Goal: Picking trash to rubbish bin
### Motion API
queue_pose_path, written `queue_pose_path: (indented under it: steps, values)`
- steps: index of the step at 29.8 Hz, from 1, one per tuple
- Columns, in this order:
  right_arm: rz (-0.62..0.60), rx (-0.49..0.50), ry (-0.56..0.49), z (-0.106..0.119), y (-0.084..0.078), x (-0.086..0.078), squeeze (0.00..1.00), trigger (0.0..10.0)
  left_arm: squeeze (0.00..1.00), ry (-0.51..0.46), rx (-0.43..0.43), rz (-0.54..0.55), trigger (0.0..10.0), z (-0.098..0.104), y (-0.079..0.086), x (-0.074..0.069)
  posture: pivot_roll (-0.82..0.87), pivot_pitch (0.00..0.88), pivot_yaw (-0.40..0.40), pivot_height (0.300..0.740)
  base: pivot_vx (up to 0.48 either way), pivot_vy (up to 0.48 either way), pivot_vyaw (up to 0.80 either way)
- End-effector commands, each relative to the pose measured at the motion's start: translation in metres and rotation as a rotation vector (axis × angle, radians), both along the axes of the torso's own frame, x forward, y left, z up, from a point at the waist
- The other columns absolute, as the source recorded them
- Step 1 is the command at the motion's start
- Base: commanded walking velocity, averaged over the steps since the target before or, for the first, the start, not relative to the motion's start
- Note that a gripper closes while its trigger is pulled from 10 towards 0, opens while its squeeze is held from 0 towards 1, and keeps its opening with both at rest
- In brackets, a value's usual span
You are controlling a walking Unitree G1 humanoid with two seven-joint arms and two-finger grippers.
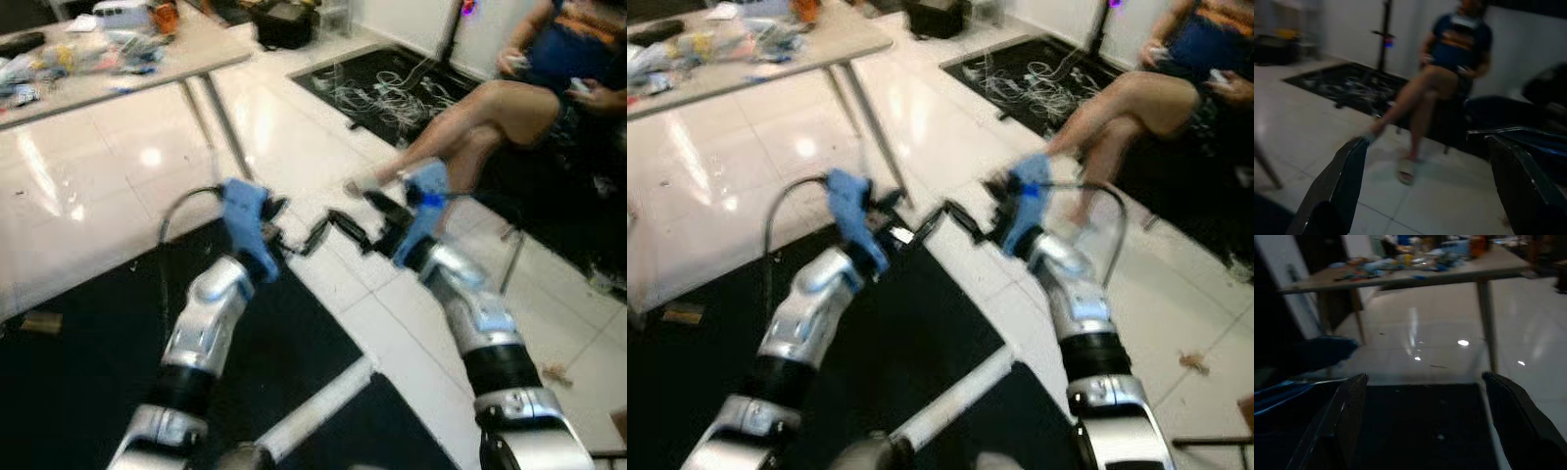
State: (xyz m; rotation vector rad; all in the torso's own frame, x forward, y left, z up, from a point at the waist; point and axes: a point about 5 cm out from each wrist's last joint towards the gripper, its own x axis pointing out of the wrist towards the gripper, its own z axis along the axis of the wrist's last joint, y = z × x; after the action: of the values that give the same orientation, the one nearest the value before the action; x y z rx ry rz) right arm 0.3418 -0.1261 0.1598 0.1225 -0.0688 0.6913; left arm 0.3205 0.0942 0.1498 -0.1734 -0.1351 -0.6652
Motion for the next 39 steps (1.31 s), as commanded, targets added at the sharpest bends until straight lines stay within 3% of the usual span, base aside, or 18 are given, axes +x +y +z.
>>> queue_pose_path:
  steps: [1,14,23,29,39]
  values:
    - [0.007,-0.009,0.014,-0.004,-0.001,-0.001,0.00,10.0,0.00,0.024,0.006,-0.010,10.0,-0.005,-0.002,-0.001,-0.02,0.000,-0.027,0.740,0.000,0.000,0.77]
    - [-0.011,-0.012,0.016,-0.005,-0.005,-0.001,0.00,10.0,0.00,0.021,0.004,-0.006,10.0,-0.005,-0.001,-0.001,-0.02,0.000,-0.028,0.740,0.000,0.000,0.77]
    - [-0.112,-0.041,0.021,-0.011,-0.019,0.003,0.00,10.0,0.00,0.016,0.001,-0.003,10.0,-0.004,-0.001,-0.001,-0.01,0.000,-0.028,0.740,0.000,0.000,0.77]
    - [-0.271,-0.068,0.067,-0.019,-0.035,0.009,0.00,10.0,0.00,0.005,0.046,0.096,10.0,-0.005,0.009,0.004,-0.01,0.000,-0.028,0.740,0.000,0.000,0.77]
    - [-0.307,-0.090,0.063,-0.020,-0.037,0.011,0.00,10.0,0.00,0.016,0.098,0.186,10.0,-0.010,0.017,0.009,-0.02,0.000,-0.027,0.740,0.000,0.000,0.77]
